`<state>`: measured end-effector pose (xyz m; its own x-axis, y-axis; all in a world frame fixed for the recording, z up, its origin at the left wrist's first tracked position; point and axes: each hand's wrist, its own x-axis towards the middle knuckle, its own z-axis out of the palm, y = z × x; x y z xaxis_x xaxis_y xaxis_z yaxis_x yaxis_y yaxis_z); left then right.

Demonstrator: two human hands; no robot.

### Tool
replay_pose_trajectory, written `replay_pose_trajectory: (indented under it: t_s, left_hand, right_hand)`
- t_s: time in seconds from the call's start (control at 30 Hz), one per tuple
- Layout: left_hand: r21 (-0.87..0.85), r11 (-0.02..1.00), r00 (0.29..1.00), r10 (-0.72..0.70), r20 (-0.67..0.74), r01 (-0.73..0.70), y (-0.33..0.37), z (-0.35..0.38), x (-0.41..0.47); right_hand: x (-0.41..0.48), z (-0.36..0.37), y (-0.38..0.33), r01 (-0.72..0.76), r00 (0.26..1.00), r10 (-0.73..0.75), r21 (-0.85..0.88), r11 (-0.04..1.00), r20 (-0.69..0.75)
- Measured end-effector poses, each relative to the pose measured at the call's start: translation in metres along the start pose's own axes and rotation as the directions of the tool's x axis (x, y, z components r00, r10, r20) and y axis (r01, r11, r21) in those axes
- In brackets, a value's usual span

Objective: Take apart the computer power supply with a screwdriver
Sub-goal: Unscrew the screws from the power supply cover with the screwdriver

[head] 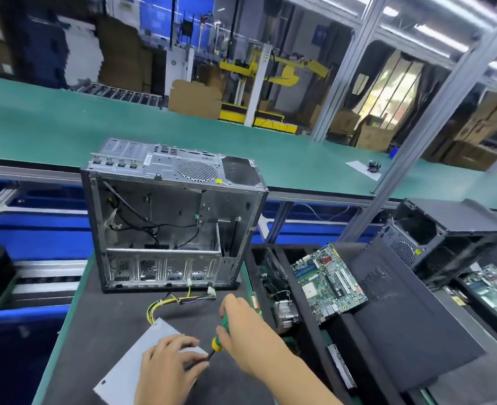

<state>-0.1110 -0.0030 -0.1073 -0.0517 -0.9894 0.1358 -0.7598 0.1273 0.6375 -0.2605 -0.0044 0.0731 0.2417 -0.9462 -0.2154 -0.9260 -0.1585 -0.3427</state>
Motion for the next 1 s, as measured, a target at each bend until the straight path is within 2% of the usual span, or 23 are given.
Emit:
replay_pose_trajectory:
  t_s: [0.13,0.53,0.8,1.0]
  left_hand:
    - [0.029,0.998,0.998,-0.052,0.028,0.051,0.0,0.002,-0.001]
    - [0.071,0.997,1.0,-0.019,-0.016,0.02,0.002,0.002,-0.004]
    - [0.121,0.993,1.0,-0.001,0.011,0.0,0.006,-0.003,-0.007]
    - [0.124,0.992,1.0,-0.002,-0.005,0.002,0.004,0.0,-0.009]
  right_hand:
    - [-0.002,-0.003,0.002,-0.006,1.0,0.006,0.035,0.999,0.002]
    - [-0.008,0.002,0.003,0.019,0.999,-0.017,0.065,0.998,-0.032]
    - [-0.01,0.0,-0.01,0.049,0.999,-0.049,-0.046,0.998,0.01]
    - [-0.017,0.006,-0.019,0.065,0.998,-0.065,-0.031,0.997,0.007]
